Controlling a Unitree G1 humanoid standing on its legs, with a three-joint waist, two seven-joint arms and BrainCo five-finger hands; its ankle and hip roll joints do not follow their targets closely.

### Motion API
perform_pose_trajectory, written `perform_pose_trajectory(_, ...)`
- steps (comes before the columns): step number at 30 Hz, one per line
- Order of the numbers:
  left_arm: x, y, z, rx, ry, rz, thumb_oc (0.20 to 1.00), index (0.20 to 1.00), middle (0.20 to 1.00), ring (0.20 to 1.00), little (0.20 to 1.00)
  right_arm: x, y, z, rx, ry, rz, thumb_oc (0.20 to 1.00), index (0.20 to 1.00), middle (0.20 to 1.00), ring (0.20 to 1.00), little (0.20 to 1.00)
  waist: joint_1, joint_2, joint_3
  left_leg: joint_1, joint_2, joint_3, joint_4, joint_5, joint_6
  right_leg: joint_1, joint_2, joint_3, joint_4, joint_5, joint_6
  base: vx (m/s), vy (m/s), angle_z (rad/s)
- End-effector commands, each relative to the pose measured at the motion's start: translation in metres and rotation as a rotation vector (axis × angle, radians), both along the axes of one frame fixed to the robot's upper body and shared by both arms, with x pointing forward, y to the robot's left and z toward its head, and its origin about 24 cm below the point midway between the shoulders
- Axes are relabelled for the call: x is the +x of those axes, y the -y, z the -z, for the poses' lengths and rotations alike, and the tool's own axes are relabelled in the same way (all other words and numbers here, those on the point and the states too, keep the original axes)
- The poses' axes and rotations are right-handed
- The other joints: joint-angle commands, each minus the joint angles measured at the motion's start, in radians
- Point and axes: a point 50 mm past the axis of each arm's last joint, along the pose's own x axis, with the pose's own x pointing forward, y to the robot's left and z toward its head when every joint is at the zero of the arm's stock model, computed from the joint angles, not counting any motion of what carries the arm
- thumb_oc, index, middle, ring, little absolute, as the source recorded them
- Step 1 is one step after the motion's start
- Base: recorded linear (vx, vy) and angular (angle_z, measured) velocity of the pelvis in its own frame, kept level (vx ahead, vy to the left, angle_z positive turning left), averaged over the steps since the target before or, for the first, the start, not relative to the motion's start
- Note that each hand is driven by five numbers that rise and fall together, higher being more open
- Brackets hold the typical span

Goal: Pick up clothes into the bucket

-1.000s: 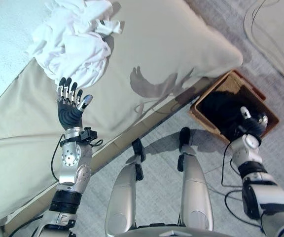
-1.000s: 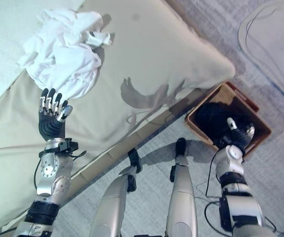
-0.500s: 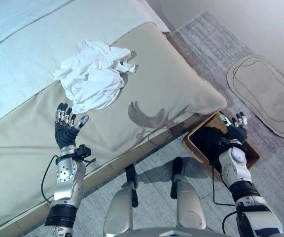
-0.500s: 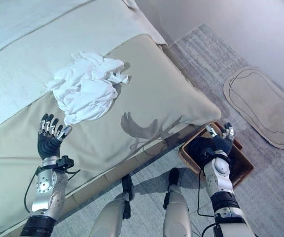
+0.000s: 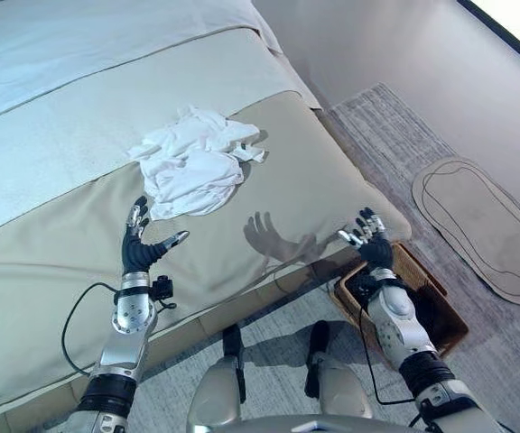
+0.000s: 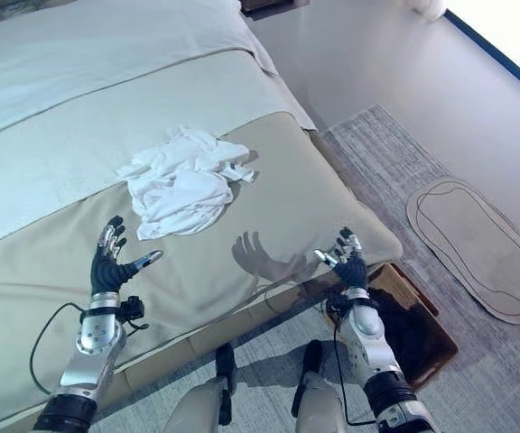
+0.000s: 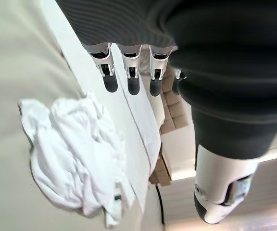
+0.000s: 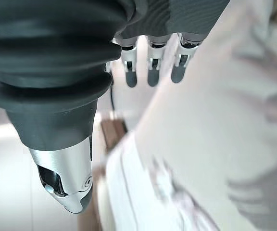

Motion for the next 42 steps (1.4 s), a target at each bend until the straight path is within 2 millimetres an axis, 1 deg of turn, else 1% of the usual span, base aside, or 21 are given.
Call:
perform_pose_trajectory(1,0.007,-0.006,-0.018,0.075,0.07,0.0,1.0,1.0,1.0,1.0,1.0,0.004,-0.021,-0.018,0.05,0.097,-0.082,1.0,1.0,1.0,1.0,1.0,0.04,-0.06,-0.039,-0.011,0.022,-0.016,0.034,-0.032,-0.025,0.031,-0.103,-0.029,0.053,0.011,0.091,0.09,0.017,0.1)
perform_pose_trajectory(4,0.003,-0.007,-0.013,0.084,0.049,-0.01,1.0,1.0,1.0,1.0,1.0,0.0,-0.024,-0.015,0.079,0.083,-0.093,1.0,1.0,1.0,1.0,1.0,0.059,-0.068,-0.051,-0.005,0.015,-0.028,0.038,-0.037,-0.023,0.053,-0.106,-0.044,0.053,0.005,0.095,0.09,0.008,0.17)
perform_pose_trajectory(8,-0.003,-0.008,-0.01,0.087,0.034,-0.001,1.0,1.0,1.0,1.0,1.0,-0.005,-0.015,-0.011,0.096,0.07,-0.057,1.0,1.0,1.0,1.0,1.0,0.073,-0.07,-0.055,-0.013,0.009,-0.047,0.075,-0.048,-0.031,0.09,-0.118,-0.083,0.068,-0.013,0.094,0.05,-0.009,0.21)
perform_pose_trajectory(9,-0.001,-0.005,-0.011,0.09,0.036,0.016,1.0,1.0,1.0,1.0,1.0,-0.008,-0.004,-0.011,0.095,0.075,-0.024,1.0,1.0,1.0,1.0,1.0,0.064,-0.07,-0.051,-0.044,0.016,-0.003,0.113,-0.043,-0.036,0.114,-0.133,-0.121,0.066,-0.015,0.095,0.01,-0.008,0.55)
perform_pose_trajectory(10,0.001,0.0,-0.01,0.086,0.031,0.05,1.0,1.0,1.0,1.0,1.0,-0.015,0.014,-0.01,0.075,0.075,0.034,1.0,1.0,1.0,1.0,1.0,0.035,-0.065,-0.061,-0.094,0.041,0.15,0.152,-0.02,-0.027,0.137,-0.146,-0.172,0.062,-0.018,0.096,-0.01,0.003,0.68)
perform_pose_trajectory(12,0.0,0.001,-0.01,0.078,0.032,0.053,1.0,1.0,1.0,1.0,1.0,-0.016,0.019,-0.01,0.062,0.076,0.048,1.0,1.0,1.0,1.0,1.0,0.03,-0.058,-0.072,-0.081,0.046,0.17,0.14,-0.04,-0.023,0.14,-0.144,-0.175,0.063,-0.031,0.102,0.08,0.109,1.33)
perform_pose_trajectory(13,-0.003,0.001,-0.008,0.068,0.03,0.053,1.0,1.0,1.0,1.0,1.0,-0.018,0.022,-0.008,0.047,0.067,0.067,1.0,1.0,1.0,1.0,1.0,0.038,-0.053,-0.075,-0.063,0.029,0.17,0.121,-0.035,-0.002,0.133,-0.161,-0.186,0.082,-0.02,0.097,0.17,0.253,1.16)
perform_pose_trajectory(14,-0.004,0.0,-0.011,0.067,0.037,0.053,1.0,1.0,1.0,1.0,1.0,-0.018,0.028,-0.008,0.051,0.063,0.103,1.0,1.0,1.0,1.0,1.0,0.031,-0.055,-0.091,-0.045,0.007,0.17,0.105,-0.051,0.024,0.131,-0.197,-0.192,0.16,-0.012,0.099,0.09,0.204,0.71)
perform_pose_trajectory(15,-0.004,0.0,-0.011,0.067,0.037,0.053,1.0,1.0,1.0,1.0,1.0,-0.019,0.028,-0.007,0.051,0.063,0.103,1.0,1.0,1.0,1.0,1.0,0.031,-0.056,-0.091,-0.044,0.005,0.17,0.104,-0.05,0.025,0.13,-0.2,-0.192,0.164,-0.014,0.1,0.15,0.187,0.07)
perform_pose_trajectory(16,-0.005,-0.001,-0.011,0.065,0.036,0.053,1.0,1.0,1.0,1.0,1.0,-0.019,0.029,-0.007,0.066,0.064,0.118,1.0,1.0,1.0,1.0,1.0,0.025,-0.054,-0.093,-0.029,-0.014,0.166,0.099,-0.064,0.043,0.124,-0.225,-0.18,0.22,-0.002,0.101,0.11,0.178,0.42)
perform_pose_trajectory(18,-0.004,-0.001,-0.011,0.096,0.025,0.059,1.0,1.0,1.0,1.0,1.0,-0.021,0.031,-0.008,0.081,0.07,0.14,1.0,1.0,1.0,1.0,1.0,0.011,-0.057,-0.086,0.008,-0.062,0.158,0.099,-0.092,0.084,0.1,-0.284,-0.124,0.351,0.045,0.098,0.16,0.231,0.45)
perform_pose_trajectory(19,-0.003,-0.001,-0.011,0.111,0.021,0.063,1.0,1.0,1.0,1.0,1.0,-0.021,0.031,-0.009,0.092,0.075,0.144,1.0,1.0,1.0,1.0,1.0,-0.001,-0.051,-0.08,0.022,-0.073,0.146,0.1,-0.097,0.099,0.085,-0.285,-0.087,0.402,0.068,0.09,0.13,0.195,0.43)
perform_pose_trajectory(20,-0.002,-0.001,-0.011,0.126,0.011,0.061,1.0,1.0,1.0,1.0,1.0,-0.021,0.027,-0.008,0.129,0.077,0.148,1.0,1.0,1.0,1.0,1.0,-0.025,-0.038,-0.064,0.057,-0.079,0.123,0.083,-0.096,0.113,0.018,-0.246,0.031,0.487,0.076,0.078,0.07,0.128,0.46)
perform_pose_trajectory(21,-0.002,-0.001,-0.011,0.126,0.011,0.061,1.0,1.0,1.0,1.0,1.0,-0.021,0.027,-0.008,0.129,0.077,0.148,1.0,1.0,1.0,1.0,1.0,-0.022,-0.039,-0.064,0.057,-0.079,0.126,0.082,-0.096,0.113,0.014,-0.247,0.035,0.49,0.074,0.078,0.07,0.094,0.76)
perform_pose_trajectory(22,-0.001,-0.002,-0.01,0.136,0.004,0.062,1.0,1.0,1.0,1.0,1.0,-0.02,0.025,-0.009,0.148,0.083,0.147,1.0,1.0,1.0,1.0,1.0,-0.044,-0.028,-0.06,0.086,-0.078,0.104,0.047,-0.086,0.11,-0.045,-0.176,0.108,0.479,0.033,0.062,0.03,0.021,0.54)
perform_pose_trajectory(26,0.004,-0.001,-0.015,0.172,0.015,0.068,1.0,1.0,1.0,1.0,1.0,-0.02,0.027,-0.009,0.151,0.084,0.159,1.0,1.0,1.0,1.0,1.0,-0.062,-0.029,-0.054,0.105,-0.078,0.086,0.013,-0.077,0.097,-0.09,-0.139,0.108,0.368,0.005,0.061,0.07,-0.035,0.16)
perform_pose_trajectory(31,0.02,0.009,-0.024,0.261,0.035,0.105,1.0,1.0,1.0,1.0,1.0,-0.019,0.032,-0.009,0.162,0.088,0.192,1.0,1.0,1.0,1.0,1.0,-0.116,-0.047,-0.027,0.122,-0.09,0.052,0.019,-0.099,0.077,-0.165,-0.075,0.223,0.181,0.057,0.09,0.09,-0.073,0.17)
perform_pose_trajectory(36,0.037,0.025,-0.034,0.375,0.062,0.147,1.0,1.0,1.0,1.0,1.0,-0.016,0.035,-0.009,0.077,0.081,0.192,1.0,1.0,1.0,1.0,1.0,-0.131,-0.064,-0.02,0.083,-0.088,0.07,0.042,-0.106,0.068,-0.134,-0.061,0.218,0.074,0.089,0.094,0.01,-0.088,0.08)
perform_pose_trajectory(37,0.048,0.033,-0.044,0.437,0.097,0.164,1.0,1.0,1.0,1.0,1.0,-0.011,0.034,-0.015,0.024,0.098,0.175,1.0,1.0,1.0,1.0,1.0,-0.135,-0.061,-0.005,0.041,-0.074,0.076,0.059,-0.098,0.06,-0.154,-0.056,0.214,0.067,0.091,0.092,-0.09,-0.071,-0.08)
perform_pose_trajectory(41,0.063,0.047,-0.062,0.484,0.163,0.181,1.0,1.0,1.0,1.0,1.0,0.002,0.03,-0.029,-0.045,0.148,0.139,1.0,1.0,1.0,1.0,1.0,-0.145,-0.06,0.034,-0.031,-0.055,0.072,0.107,-0.097,0.046,-0.195,-0.052,0.204,0.073,0.094,0.082,-0.09,-0.095,-0.2)
perform_pose_trajectory(42,0.07,0.056,-0.072,0.487,0.205,0.186,1.0,1.0,1.0,1.0,1.0,0.01,0.026,-0.041,-0.049,0.194,0.131,1.0,1.0,1.0,1.0,1.0,-0.152,-0.057,0.072,-0.071,-0.048,0.07,0.131,-0.096,0.041,-0.227,-0.052,0.199,0.082,0.095,0.079,-0.09,-0.098,-0.04)
